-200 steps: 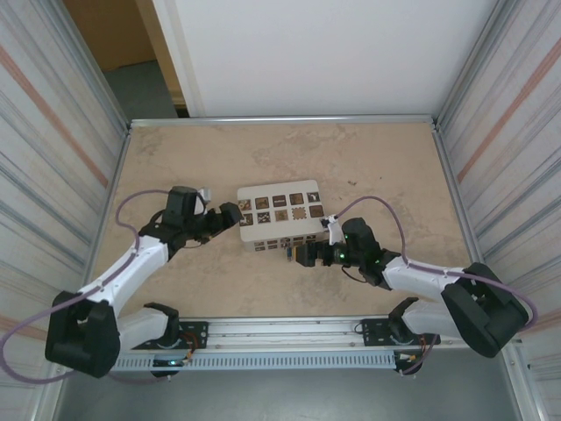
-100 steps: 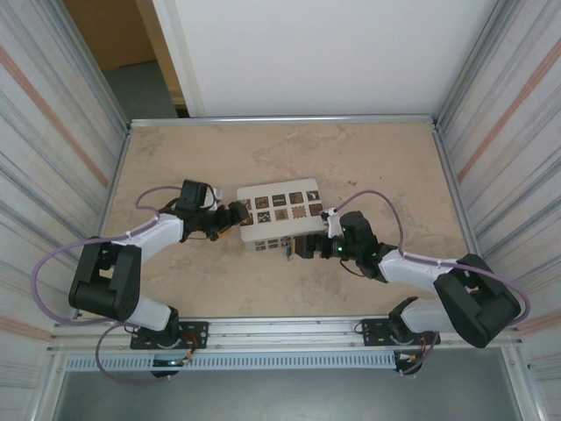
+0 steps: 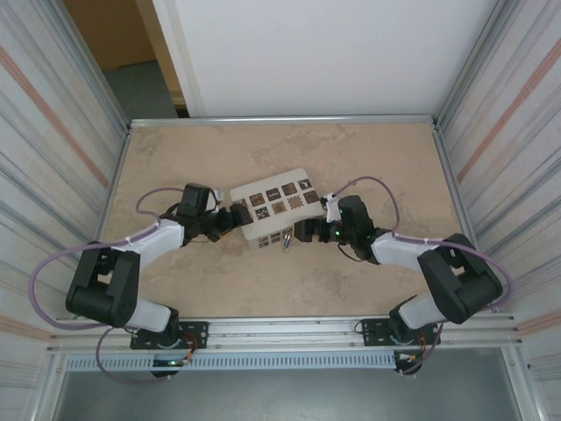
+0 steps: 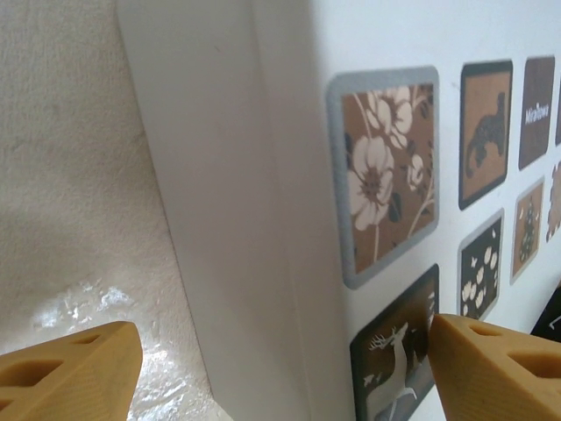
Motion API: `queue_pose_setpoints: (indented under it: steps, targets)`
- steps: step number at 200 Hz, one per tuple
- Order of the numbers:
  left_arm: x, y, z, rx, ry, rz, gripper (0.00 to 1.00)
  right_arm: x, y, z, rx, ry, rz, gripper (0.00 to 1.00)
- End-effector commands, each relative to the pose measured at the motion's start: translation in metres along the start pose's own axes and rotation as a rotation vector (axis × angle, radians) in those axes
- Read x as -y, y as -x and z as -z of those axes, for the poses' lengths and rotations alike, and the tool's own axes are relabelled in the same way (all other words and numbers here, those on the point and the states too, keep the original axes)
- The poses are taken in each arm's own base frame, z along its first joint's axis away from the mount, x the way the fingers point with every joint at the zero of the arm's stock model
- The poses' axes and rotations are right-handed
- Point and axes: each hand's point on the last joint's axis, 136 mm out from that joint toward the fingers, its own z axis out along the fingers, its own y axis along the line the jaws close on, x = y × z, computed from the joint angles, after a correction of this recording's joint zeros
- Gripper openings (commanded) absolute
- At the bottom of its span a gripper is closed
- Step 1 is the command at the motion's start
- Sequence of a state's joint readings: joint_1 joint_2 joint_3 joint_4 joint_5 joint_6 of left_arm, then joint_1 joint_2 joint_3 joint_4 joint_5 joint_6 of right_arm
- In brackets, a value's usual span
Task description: Unlock the padlock with the key
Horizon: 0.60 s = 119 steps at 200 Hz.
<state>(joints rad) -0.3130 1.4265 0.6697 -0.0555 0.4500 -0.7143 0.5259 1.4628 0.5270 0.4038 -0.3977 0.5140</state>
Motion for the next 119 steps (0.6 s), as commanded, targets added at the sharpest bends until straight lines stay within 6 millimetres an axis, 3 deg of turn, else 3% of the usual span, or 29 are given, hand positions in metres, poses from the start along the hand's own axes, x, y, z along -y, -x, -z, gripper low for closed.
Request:
queue_pose_setpoints:
  steps: [1, 50, 119]
  targets:
    - [-0.036, -0.038, -0.004, -0.095, 0.132, 0.06, 0.84, 0.001, 0.02, -0.007, 0.038, 0.008, 0.043, 0.99]
    - [-0.009, -0.026, 0.01, -0.052, 0.066, 0.049, 0.85, 0.008, 0.024, -0.008, 0.037, -0.006, 0.02, 0.99]
    - [0.045, 0.001, 0.063, 0.073, -0.025, -0.016, 0.86, 0.029, 0.011, 0.029, 0.048, -0.115, -0.003, 0.99]
